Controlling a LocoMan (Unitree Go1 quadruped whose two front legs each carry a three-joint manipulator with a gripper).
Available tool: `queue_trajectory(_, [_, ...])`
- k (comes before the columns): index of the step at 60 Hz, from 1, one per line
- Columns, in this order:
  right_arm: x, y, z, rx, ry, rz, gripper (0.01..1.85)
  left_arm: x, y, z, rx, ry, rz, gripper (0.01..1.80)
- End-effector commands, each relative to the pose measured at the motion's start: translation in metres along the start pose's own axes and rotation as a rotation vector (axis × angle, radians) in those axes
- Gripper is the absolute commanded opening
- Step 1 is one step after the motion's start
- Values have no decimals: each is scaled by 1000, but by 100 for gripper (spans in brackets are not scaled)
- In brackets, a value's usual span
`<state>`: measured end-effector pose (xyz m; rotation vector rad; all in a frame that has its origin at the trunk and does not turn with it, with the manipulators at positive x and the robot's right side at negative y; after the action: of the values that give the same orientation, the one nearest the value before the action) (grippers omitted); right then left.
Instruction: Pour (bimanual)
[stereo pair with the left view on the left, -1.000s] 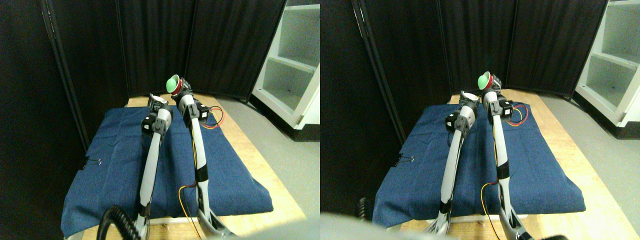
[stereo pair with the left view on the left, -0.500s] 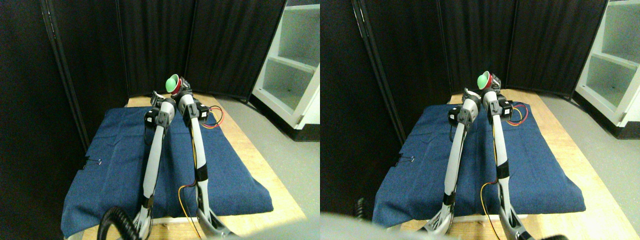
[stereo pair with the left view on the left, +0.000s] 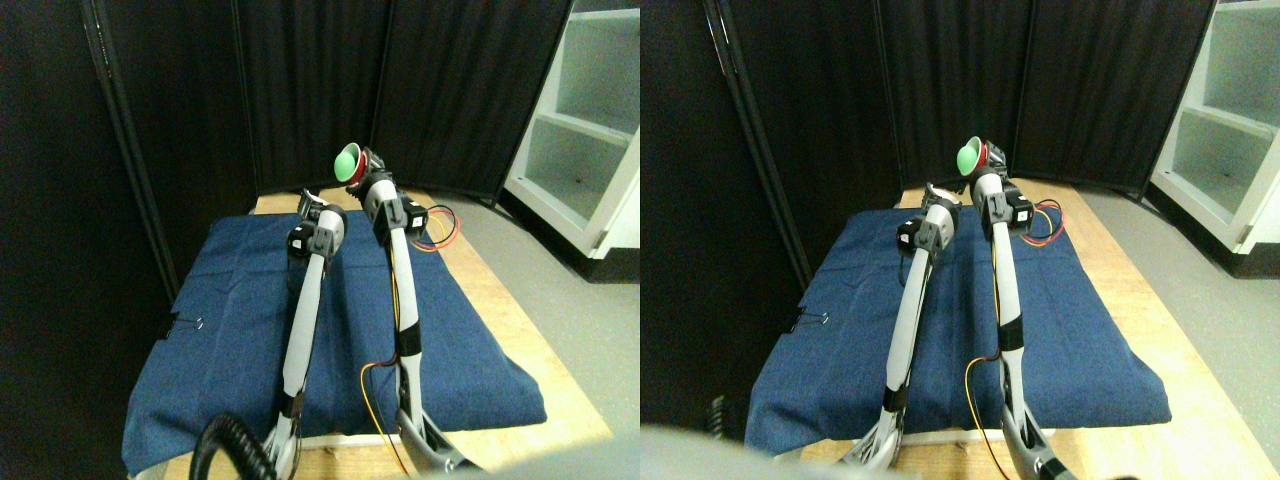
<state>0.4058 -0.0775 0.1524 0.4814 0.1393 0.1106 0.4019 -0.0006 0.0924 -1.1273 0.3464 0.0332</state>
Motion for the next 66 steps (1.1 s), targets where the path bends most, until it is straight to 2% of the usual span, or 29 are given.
queue_trajectory(1, [0,2,5,-28,-10,28,33,-2,-9,1,-17,-6,-49,33])
queue_trajectory(11, [1,3,5,-114,2,33,33,-2,-9,0,-23,-1,-46,33])
queue_trajectory(13, [0,3,4,-117,2,17,33,-2,-9,-1,-26,3,-48,33])
queue_trajectory(16, [1,4,3,-138,6,35,33,-1,-9,-1,-31,0,-47,33])
queue_trajectory(21, [4,5,1,-138,8,56,33,-1,-11,-1,-32,-2,-50,33])
queue_trajectory(28, [7,7,-2,-116,18,29,33,-3,-13,-3,-60,-1,-48,33])
queue_trajectory(43, [11,12,-7,-145,19,27,33,-5,-18,-6,-61,8,-61,33])
queue_trajectory(50, [12,14,-7,-180,24,56,33,-5,-19,-6,-69,8,-59,33])
queue_trajectory(57, [11,15,-5,-192,19,49,33,-3,-19,-5,-64,13,-60,33])
queue_trajectory(66, [12,13,-1,-255,13,96,33,-3,-19,-4,-59,3,-57,33])
